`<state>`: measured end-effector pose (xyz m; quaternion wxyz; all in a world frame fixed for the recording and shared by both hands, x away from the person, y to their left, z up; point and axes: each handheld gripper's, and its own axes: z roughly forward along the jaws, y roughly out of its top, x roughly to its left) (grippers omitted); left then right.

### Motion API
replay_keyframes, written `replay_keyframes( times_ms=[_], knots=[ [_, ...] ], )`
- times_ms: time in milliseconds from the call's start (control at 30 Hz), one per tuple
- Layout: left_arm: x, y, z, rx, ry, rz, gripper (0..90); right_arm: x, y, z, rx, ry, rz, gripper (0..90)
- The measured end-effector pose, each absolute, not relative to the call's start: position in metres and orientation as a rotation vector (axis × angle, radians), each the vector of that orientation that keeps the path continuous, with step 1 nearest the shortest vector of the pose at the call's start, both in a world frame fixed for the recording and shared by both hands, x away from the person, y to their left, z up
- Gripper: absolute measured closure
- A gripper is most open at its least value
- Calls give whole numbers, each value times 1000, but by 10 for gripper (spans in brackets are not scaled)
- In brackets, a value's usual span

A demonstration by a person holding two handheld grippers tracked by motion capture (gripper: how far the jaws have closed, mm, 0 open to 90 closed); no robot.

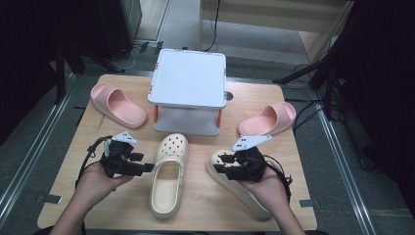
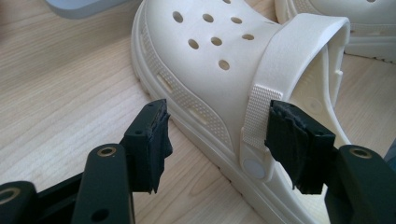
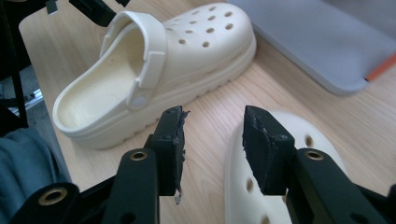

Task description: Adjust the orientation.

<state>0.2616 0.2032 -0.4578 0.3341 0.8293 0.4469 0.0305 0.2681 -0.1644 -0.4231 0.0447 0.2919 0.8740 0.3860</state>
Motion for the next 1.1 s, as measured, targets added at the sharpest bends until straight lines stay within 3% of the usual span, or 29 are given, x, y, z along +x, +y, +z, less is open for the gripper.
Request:
replay_keyframes(
  times_ms=[633, 1100],
  knots=[
    [285, 199, -459, 2177, 1136, 50, 373, 236, -220, -424, 1051, 2614, 1084, 574],
    [285, 203, -460, 2172, 1148, 55, 372, 237, -222, -440, 1103, 2635, 1035, 580]
  ],
)
